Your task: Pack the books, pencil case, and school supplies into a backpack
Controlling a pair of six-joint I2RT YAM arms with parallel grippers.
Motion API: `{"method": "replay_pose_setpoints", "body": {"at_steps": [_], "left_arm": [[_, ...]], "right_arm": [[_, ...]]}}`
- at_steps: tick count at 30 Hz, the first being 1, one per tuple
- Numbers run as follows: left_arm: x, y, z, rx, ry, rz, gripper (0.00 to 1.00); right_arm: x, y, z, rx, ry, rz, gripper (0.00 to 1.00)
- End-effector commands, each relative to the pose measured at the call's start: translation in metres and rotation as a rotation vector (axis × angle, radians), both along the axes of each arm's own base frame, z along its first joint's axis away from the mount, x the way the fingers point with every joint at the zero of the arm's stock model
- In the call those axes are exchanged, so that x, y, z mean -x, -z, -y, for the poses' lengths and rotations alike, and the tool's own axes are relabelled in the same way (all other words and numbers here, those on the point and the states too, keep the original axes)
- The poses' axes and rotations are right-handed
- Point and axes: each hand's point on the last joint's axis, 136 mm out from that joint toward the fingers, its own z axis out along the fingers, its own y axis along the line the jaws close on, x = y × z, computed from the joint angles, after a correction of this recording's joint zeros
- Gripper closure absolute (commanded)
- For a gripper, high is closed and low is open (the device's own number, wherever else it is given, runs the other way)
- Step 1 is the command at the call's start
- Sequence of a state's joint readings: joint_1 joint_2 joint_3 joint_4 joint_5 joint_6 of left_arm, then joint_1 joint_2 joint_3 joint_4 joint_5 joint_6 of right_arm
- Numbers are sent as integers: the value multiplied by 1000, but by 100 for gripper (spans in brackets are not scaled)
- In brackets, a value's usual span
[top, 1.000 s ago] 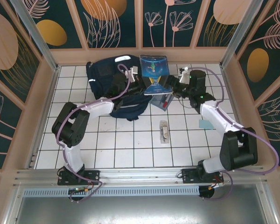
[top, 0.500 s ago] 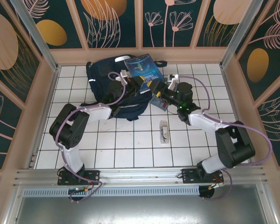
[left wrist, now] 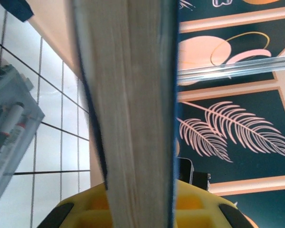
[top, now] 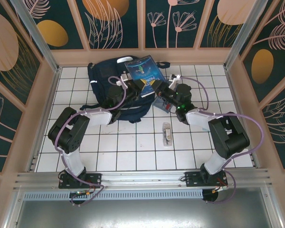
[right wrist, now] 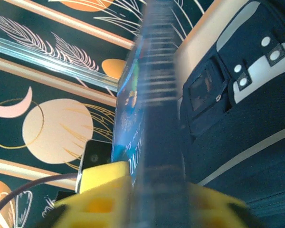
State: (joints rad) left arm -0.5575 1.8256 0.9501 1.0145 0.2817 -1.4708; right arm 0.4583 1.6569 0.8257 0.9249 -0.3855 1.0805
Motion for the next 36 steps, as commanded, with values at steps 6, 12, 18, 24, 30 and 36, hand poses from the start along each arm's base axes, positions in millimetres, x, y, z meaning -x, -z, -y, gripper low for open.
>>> {"method": "replay_pose_setpoints", "body": {"at_steps": [6,12,18,24,30,36], "left_arm": [[22,-32,11,-174,105,178,1],[25,5,-36,-768,7,245,1],[11,50,-50,-1210,141,267,8],[-6,96,-41,-1395,315,279,16],[-29,122,-41,-1569,425,277,16],[-39,149,-40,-1654,515,253,19]], "right_arm": [[-5,-35,21,22,78,92,100],[4,-39,70,226,164,73,100],[21,-31,117,375,193,-6,100],[38,-16,161,535,311,-64,100],[53,-1,181,529,351,-98,100],[57,12,180,521,337,-120,100]]}}
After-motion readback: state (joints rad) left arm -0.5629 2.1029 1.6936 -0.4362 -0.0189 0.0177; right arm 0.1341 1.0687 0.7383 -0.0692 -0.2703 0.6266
